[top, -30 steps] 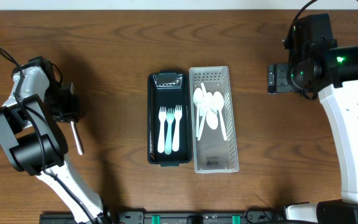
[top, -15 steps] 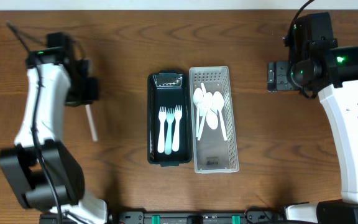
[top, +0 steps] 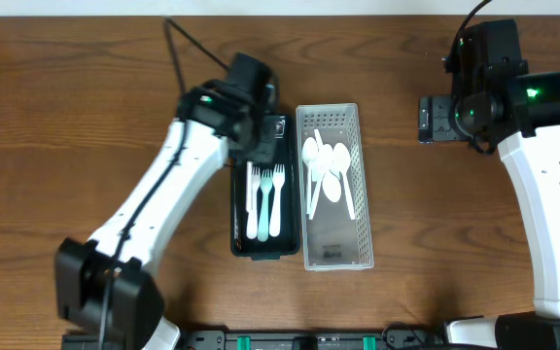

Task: Pack container
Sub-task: 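Carry the spoon into the dark tray and open the left gripper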

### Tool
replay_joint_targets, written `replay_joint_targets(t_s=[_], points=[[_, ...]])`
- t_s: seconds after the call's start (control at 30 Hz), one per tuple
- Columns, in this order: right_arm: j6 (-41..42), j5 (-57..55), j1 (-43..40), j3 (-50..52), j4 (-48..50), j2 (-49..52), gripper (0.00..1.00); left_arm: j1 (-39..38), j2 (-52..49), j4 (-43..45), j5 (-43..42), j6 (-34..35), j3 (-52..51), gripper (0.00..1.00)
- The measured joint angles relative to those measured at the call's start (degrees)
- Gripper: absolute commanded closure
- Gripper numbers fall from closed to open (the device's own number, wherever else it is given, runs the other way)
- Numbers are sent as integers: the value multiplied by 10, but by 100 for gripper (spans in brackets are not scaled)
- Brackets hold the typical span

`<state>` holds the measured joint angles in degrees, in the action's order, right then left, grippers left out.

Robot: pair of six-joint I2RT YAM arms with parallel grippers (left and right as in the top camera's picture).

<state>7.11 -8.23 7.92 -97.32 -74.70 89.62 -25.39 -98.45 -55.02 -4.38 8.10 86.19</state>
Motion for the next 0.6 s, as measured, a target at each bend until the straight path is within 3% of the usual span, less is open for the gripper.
replay_joint_targets(t_s=[0.23,0.37,0.47,0.6], points=[[0,-2,0,0,0,0,15,-16,-84,16,1,22,0,92],[0,-2,0,0,0,0,15,-16,-119,17,1,25,0,83],[0,-2,0,0,0,0,13,-16,-129,20,1,19,0,60],[-3,-2,0,0,1,0,4,-16,-129,29,9,8,0,54]])
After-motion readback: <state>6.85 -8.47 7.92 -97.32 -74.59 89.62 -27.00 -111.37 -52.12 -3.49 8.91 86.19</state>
